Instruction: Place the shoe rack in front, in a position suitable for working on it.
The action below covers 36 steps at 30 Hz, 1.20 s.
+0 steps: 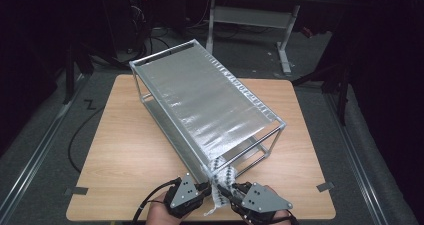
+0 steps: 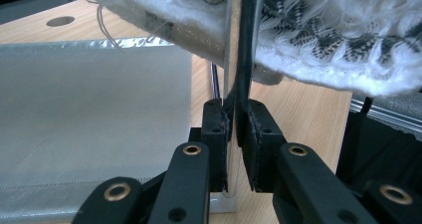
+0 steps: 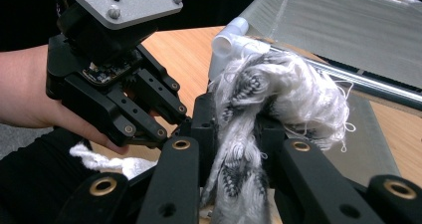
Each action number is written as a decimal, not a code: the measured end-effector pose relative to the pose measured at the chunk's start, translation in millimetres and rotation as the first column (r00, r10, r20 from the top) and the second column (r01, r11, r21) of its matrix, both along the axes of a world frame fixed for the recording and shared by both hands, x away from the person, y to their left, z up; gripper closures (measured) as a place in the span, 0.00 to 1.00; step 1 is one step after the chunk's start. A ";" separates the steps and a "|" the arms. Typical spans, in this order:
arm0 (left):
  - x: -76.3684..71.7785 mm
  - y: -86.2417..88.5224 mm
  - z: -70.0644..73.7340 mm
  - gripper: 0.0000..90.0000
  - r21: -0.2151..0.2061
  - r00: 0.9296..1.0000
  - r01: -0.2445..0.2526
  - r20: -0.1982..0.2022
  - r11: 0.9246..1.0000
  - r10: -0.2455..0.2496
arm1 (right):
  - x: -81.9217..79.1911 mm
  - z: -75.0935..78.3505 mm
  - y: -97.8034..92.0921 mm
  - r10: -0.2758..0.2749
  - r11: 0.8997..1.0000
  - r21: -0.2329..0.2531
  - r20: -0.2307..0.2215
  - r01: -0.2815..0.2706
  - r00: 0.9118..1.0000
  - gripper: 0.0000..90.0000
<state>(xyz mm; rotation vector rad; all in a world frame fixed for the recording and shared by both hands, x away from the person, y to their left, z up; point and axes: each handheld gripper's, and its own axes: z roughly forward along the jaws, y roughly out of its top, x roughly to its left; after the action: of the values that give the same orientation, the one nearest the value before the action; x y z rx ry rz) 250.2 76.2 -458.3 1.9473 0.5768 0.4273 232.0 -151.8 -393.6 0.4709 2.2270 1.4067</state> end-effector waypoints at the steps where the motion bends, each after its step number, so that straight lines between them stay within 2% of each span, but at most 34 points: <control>1: 0.7 -0.4 0.1 0.90 0.002 1.000 0.005 0.002 1.000 -0.005 | 0.4 -0.2 -1.0 -0.001 1.000 0.002 -0.001 0.001 1.000 0.85; 8: 4.6 -3.1 -0.4 0.90 -0.005 1.000 0.017 0.000 1.000 -0.017 | 5.7 -1.1 -10.8 -0.026 1.000 0.008 -0.020 0.026 0.999 0.85; 13: 5.9 -2.1 0.3 0.90 0.001 1.000 0.016 -0.002 1.000 -0.016 | 10.0 1.4 -16.9 -0.065 0.998 -0.001 0.002 0.065 0.998 0.85; 17: 6.3 0.6 0.4 0.90 0.002 1.000 0.011 -0.002 1.000 -0.011 | 19.1 -2.9 -21.8 -0.109 0.993 -0.044 0.034 0.110 0.993 0.85; 22: 4.5 5.3 0.3 0.89 0.004 1.000 0.002 0.002 1.000 -0.002 | 45.4 -11.9 -39.2 -0.166 0.984 -0.064 -0.001 0.166 0.986 0.85; 26: 0.1 11.6 0.1 0.89 0.002 1.000 -0.022 -0.001 1.000 0.022 | 68.2 -15.9 -54.2 -0.214 0.976 -0.037 -0.064 0.212 0.975 0.86; 29: -3.4 16.4 -0.5 0.90 -0.007 0.999 -0.034 -0.005 0.999 0.034 | 76.1 -11.7 -59.8 -0.234 0.972 -0.019 -0.085 0.233 0.969 0.86; 31: -6.3 19.7 -0.2 0.90 -0.002 0.999 -0.037 -0.004 0.999 0.037 | 76.7 -9.1 -61.4 -0.238 0.971 -0.010 -0.081 0.238 0.968 0.85; 34: -10.0 25.1 0.3 0.90 -0.006 0.999 -0.033 -0.020 0.999 0.033 | 75.7 -12.7 -66.2 -0.244 0.969 -0.054 -0.053 0.241 0.968 0.85; 36: -12.6 26.6 1.1 0.90 0.001 0.999 -0.041 -0.021 0.999 0.041 | 78.7 -12.9 -73.9 -0.267 0.963 -0.047 -0.055 0.265 0.962 0.85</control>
<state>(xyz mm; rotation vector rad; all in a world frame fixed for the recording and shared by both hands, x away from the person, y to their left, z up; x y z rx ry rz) 237.5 102.8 -457.3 1.9456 0.6308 0.4336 310.6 -225.7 -406.5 0.7772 2.1383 1.2215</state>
